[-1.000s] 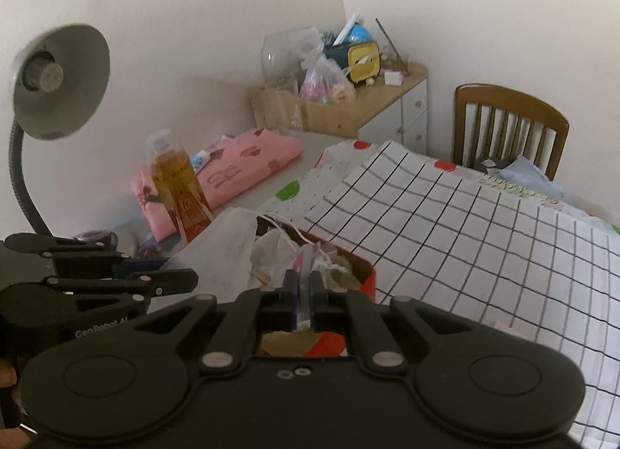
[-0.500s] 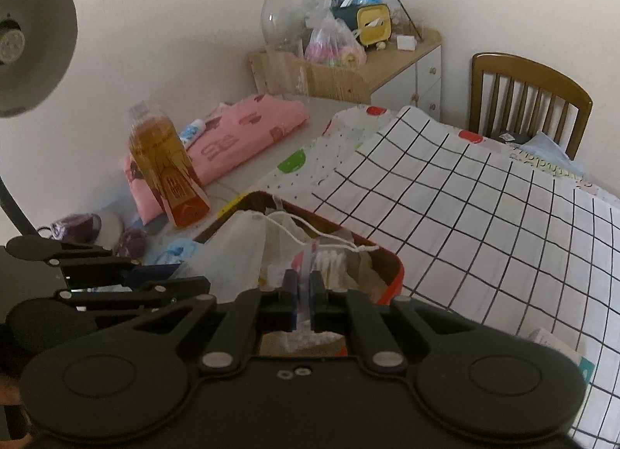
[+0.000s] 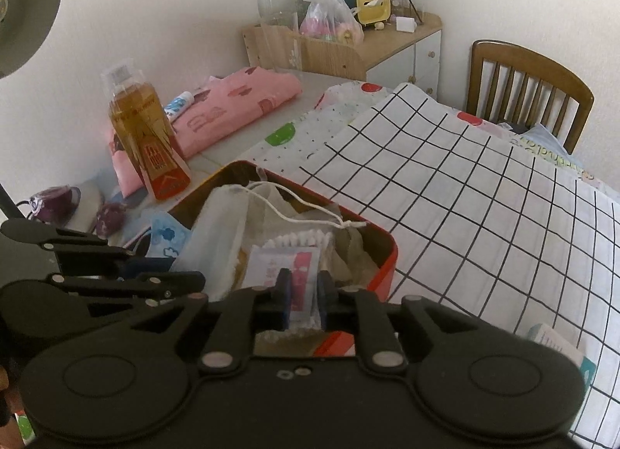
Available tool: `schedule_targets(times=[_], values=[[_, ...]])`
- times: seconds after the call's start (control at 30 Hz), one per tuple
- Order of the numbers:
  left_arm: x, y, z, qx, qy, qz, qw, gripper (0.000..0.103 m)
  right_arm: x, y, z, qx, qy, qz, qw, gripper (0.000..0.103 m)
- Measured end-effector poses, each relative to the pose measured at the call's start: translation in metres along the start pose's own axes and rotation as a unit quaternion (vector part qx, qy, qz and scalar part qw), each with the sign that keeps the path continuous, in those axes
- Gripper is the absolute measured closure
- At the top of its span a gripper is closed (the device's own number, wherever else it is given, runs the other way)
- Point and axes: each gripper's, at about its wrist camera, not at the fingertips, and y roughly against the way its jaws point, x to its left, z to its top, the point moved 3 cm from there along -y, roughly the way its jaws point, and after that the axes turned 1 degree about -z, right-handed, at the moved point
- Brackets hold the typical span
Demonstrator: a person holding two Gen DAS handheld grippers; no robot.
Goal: Organize soft objects
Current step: 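Lower the mesh bag into the tin box and open the left gripper while the right releases the sachet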
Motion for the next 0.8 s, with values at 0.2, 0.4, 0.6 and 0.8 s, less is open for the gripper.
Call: schedule_targets(times=[0.2, 0.4, 0.6, 0.8], values=[[0.001, 0.0, 0.0, 0.0, 0.006, -0.002, 1.0, 0.09, 0.0, 0.001, -0.002, 0.003, 0.004, 0.003, 1.0, 0.081], [0.003, 0.005, 0.0, -0.001, 0.018, -0.007, 0.9998, 0.082, 0.002, 0.005, -0.003, 0.003, 0.009, 0.004, 1.0, 0.074], [0.0, 0.01, -0.002, -0.007, 0.018, -0.014, 0.9997, 0.037, 0.003, 0.013, -0.003, -0.001, 0.012, 0.007, 1.0, 0.069], [-0.004, 0.02, -0.002, -0.022, 0.016, -0.016, 0.9995, 0.031, 0.001, 0.024, -0.003, -0.012, 0.008, 0.007, 1.0, 0.059]])
